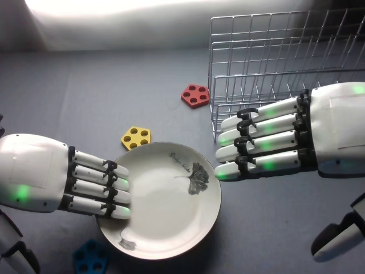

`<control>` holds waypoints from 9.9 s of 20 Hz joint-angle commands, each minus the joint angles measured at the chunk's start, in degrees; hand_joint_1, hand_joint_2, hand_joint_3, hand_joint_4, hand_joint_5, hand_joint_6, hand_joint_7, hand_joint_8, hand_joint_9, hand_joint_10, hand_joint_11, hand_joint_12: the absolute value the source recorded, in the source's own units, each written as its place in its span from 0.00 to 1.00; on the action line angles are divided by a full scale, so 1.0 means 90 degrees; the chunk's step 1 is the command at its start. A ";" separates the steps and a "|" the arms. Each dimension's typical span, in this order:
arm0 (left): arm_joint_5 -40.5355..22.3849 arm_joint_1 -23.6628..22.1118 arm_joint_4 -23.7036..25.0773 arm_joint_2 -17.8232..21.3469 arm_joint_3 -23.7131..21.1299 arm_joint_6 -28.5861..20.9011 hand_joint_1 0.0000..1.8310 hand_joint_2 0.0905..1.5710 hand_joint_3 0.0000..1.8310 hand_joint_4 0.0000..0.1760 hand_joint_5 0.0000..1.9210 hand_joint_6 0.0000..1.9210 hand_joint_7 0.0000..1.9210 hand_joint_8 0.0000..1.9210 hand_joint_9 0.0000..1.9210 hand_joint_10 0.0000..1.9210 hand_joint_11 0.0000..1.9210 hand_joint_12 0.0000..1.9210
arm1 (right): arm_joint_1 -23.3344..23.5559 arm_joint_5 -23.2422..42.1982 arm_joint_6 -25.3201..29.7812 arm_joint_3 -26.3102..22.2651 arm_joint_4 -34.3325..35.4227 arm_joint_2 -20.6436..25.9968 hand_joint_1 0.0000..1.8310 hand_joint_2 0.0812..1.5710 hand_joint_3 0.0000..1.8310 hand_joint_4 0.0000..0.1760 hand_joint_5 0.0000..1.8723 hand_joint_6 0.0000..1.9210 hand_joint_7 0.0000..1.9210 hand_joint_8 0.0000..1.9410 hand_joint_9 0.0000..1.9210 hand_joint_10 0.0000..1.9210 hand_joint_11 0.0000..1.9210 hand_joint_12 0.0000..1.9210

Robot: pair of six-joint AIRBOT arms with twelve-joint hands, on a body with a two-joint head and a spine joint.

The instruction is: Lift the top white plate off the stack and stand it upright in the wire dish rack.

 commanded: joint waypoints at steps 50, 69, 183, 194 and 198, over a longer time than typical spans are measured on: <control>0.0450 0.0082 -0.0712 -0.1464 0.0666 0.0062 0.06 0.57 0.00 0.00 0.03 0.00 0.03 0.00 0.02 0.00 0.03 0.01 | -0.0422 -0.0322 -0.0702 0.0166 0.1046 -0.0831 0.69 0.64 0.00 0.00 0.15 0.00 0.13 0.00 0.14 0.00 0.19 0.03; 0.0445 0.0087 -0.0847 -0.1500 0.0793 0.0056 0.05 0.57 0.00 0.00 0.04 0.00 0.05 0.00 0.04 0.01 0.04 0.01 | -0.0782 -0.0487 -0.0700 0.0722 0.1924 -0.1423 0.77 0.62 0.00 0.00 0.31 0.01 0.28 0.01 0.31 0.01 0.32 0.08; -0.1709 0.0698 -0.3444 0.0148 0.2177 0.1390 0.04 0.59 0.00 0.00 0.03 0.00 0.04 0.00 0.04 0.00 0.05 0.01 | 0.1169 0.0065 0.6096 0.2108 0.4654 -0.0706 0.82 0.64 0.00 0.00 0.53 0.45 0.65 0.12 0.64 0.30 0.53 0.70; -0.1770 0.0698 -0.3500 0.0168 0.2176 0.1319 0.04 0.59 0.00 0.00 0.04 0.00 0.04 0.00 0.04 0.00 0.04 0.01 | 0.0957 -0.0424 0.6097 0.2189 0.5039 -0.0689 0.81 0.65 0.00 0.00 0.50 0.51 0.59 0.23 0.60 0.37 0.52 0.71; -0.1752 0.0699 -0.3500 0.0170 0.2170 0.1310 0.06 0.60 0.00 0.00 0.04 0.00 0.04 0.00 0.03 0.00 0.03 0.00 | 0.0954 -0.0574 0.6119 0.2293 0.5091 -0.0738 0.82 0.65 0.00 0.00 0.50 0.52 0.57 0.27 0.60 0.36 0.49 0.72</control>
